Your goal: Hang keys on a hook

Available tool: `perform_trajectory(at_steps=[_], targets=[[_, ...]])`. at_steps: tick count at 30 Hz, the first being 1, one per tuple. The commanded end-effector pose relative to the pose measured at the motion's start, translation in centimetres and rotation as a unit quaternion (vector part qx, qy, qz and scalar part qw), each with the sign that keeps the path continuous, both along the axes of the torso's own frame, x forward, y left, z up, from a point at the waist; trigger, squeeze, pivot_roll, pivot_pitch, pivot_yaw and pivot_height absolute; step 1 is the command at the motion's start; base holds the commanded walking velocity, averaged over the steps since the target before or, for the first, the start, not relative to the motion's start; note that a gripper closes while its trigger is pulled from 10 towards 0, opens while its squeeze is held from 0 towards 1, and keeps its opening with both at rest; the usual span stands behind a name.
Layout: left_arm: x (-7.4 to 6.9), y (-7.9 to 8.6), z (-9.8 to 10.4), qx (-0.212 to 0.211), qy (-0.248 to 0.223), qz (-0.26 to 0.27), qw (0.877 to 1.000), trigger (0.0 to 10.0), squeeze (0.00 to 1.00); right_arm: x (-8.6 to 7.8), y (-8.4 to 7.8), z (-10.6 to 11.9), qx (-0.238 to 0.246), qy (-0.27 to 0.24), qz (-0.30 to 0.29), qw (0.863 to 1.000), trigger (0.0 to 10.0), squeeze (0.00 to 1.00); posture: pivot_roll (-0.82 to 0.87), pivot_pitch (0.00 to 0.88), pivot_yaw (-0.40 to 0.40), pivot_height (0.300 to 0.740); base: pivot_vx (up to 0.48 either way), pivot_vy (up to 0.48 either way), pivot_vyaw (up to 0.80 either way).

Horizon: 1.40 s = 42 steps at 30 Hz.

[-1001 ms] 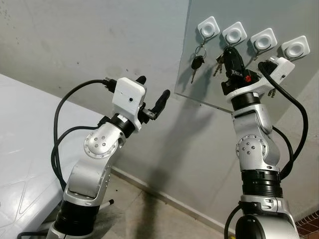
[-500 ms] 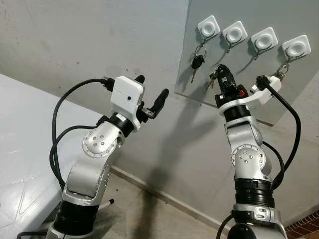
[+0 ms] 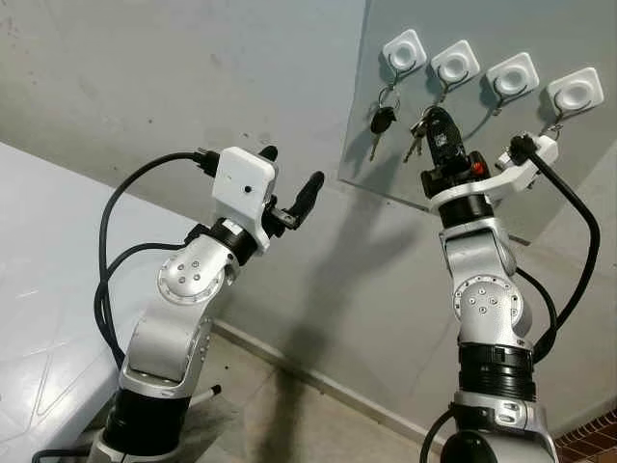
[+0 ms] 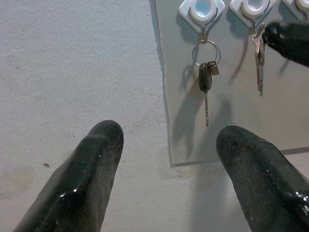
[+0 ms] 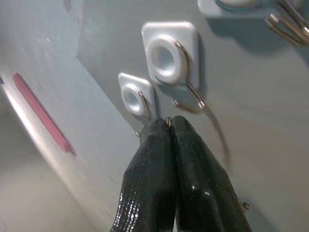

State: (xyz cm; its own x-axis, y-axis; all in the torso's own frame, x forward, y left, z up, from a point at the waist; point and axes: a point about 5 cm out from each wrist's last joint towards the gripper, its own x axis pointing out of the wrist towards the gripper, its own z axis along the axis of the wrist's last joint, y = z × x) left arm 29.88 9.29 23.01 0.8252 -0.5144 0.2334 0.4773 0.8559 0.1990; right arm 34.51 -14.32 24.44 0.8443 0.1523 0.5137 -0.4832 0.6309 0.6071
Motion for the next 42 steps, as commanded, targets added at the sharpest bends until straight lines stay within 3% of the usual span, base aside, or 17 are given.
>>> perform_trajectory(at_steps=[1,11,16,26,42], targets=[[-0.1,-0.1,0.9,-0.002,-0.014,-0.001,1.000,10.0,0.00,-0.1,-0.1,1.2,0.003,-0.024,0.002,1.000,10.0,0.00,-0.06,0.000,-0.026,0.740,0.000,0.000,0.00],[-0.1,-0.1,0.9,-0.002,-0.014,-0.002,1.000,10.0,0.00,0.1,-0.6,1.6,0.013,-0.024,-0.007,1.000,10.0,0.00,-0.06,0.000,-0.025,0.740,0.000,0.000,0.00],[0.0,-0.1,1.0,-0.003,-0.015,-0.002,1.000,10.0,0.00,0.4,-1.3,1.1,0.045,-0.009,-0.017,0.999,10.0,0.00,-0.06,0.000,-0.026,0.740,0.000,0.000,0.00],[0.0,-0.1,1.1,-0.004,-0.015,-0.002,1.000,10.0,0.00,-0.2,-0.8,0.8,0.042,-0.018,0.005,0.999,10.0,0.00,-0.06,0.000,-0.023,0.740,0.000,0.000,0.00],[0.0,-0.3,1.1,-0.003,-0.016,-0.005,1.000,10.0,0.00,-0.6,-0.9,1.6,0.086,-0.044,0.030,0.995,10.0,0.00,-0.06,0.000,-0.024,0.740,0.000,0.000,0.00]])
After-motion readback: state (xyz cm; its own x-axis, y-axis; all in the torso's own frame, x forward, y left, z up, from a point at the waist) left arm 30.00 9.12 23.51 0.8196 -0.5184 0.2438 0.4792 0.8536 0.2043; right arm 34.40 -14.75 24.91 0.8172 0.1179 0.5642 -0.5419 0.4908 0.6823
